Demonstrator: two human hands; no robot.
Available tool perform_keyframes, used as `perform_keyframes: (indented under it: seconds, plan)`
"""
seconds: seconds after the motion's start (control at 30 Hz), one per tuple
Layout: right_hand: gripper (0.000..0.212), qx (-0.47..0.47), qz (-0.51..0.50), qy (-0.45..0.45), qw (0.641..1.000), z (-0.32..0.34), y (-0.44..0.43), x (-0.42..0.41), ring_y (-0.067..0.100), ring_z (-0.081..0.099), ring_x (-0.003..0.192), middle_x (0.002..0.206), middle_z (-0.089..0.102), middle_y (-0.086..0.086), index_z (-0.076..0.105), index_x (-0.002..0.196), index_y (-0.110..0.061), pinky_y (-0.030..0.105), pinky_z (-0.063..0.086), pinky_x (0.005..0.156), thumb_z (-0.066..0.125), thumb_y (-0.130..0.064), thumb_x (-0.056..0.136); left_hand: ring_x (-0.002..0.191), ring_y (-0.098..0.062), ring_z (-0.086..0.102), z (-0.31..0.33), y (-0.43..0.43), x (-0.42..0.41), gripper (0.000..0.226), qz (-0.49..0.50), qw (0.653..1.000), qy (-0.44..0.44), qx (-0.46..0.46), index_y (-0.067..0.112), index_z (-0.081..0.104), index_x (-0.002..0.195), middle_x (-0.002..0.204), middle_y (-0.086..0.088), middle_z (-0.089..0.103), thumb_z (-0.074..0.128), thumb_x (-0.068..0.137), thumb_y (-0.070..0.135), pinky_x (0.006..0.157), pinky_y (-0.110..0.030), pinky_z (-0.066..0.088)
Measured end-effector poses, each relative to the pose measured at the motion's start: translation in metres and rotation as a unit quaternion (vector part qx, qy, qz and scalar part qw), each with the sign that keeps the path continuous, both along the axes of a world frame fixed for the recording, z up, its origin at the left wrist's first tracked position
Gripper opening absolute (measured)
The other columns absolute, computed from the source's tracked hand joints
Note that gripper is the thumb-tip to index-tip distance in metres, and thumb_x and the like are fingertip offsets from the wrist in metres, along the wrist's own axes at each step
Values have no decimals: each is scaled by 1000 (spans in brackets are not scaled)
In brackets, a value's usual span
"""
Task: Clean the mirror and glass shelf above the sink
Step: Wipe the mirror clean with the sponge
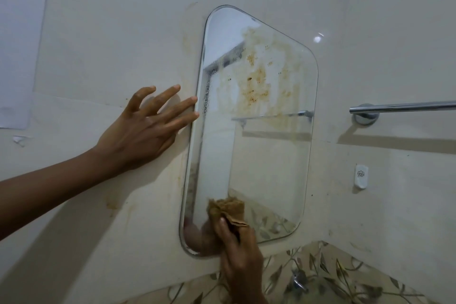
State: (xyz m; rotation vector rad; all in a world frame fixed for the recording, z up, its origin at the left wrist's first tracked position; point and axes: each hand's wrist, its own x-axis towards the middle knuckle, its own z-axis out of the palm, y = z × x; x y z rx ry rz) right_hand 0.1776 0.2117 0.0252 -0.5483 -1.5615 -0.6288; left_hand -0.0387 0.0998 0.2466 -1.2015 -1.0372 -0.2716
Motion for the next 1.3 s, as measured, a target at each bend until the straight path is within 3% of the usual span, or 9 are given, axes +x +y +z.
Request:
perform_keyframes:
  seconds: [0.1,0.2,0.27,0.37,0.57,0.67,0.8,1.0,1.3]
  plan:
    - [52,-158,-6,138,978,8,34,41,16,50,76,99,52,7,52,130,-21,22,44,54,48,-2,82,141,-31,25,0,1,0,49,-2,1000,5,7,22,34,144,154,-5,28,15,100,27,110,-47,11]
    - [49,-310,-6,313,898,38,62,72,26,54,81,110,52,18,49,134,-15,30,45,60,53,-1,88,141,-31,26,1,0,1,47,0,1000,5,7,23,35,144,154,-5,29,19,99,27,110,-47,11]
    - [40,-355,16,375,856,60,71,84,36,56,92,112,50,23,52,133,-11,39,46,74,49,-8,93,141,-30,26,1,0,0,47,1,1000,3,6,23,35,144,154,-4,29,20,99,27,111,-46,11]
    - [40,-354,58,398,844,87,58,71,30,54,98,116,49,20,52,133,-12,31,39,77,46,-13,94,141,-30,26,0,1,0,47,1,1000,1,8,23,34,144,154,-4,29,21,99,27,111,-46,10]
    - [47,-289,207,310,882,85,-16,-12,16,54,104,115,52,1,52,131,-15,34,50,90,62,-11,85,141,-30,26,0,-1,1,47,3,1000,-5,1,23,33,145,154,-4,29,19,99,27,110,-47,12]
    - [49,-242,248,233,909,79,-33,-35,12,55,95,107,52,-5,57,127,-14,28,52,82,65,-32,82,142,-31,24,0,-1,1,48,3,1000,-5,-9,22,32,145,154,-5,28,17,100,29,111,-47,10]
    - [46,-145,131,174,965,73,-23,-45,16,38,123,132,43,5,52,129,-13,38,39,102,45,-36,89,142,-31,23,1,-1,0,49,6,1000,-12,-17,22,32,145,154,-6,28,16,100,30,112,-47,8]
    - [61,-154,97,115,976,76,-11,-65,18,-4,147,159,-10,-7,-6,149,-27,36,-3,118,15,-49,97,141,-32,25,1,-1,1,49,8,1000,-14,-26,21,34,144,153,-7,29,18,99,29,111,-49,12]
    - [56,-40,59,-47,996,117,-21,-75,22,4,147,159,-3,-2,1,150,-21,39,6,118,19,-38,100,142,-30,22,1,0,2,52,-18,999,-28,-9,14,28,147,154,-9,27,19,97,28,112,-47,13]
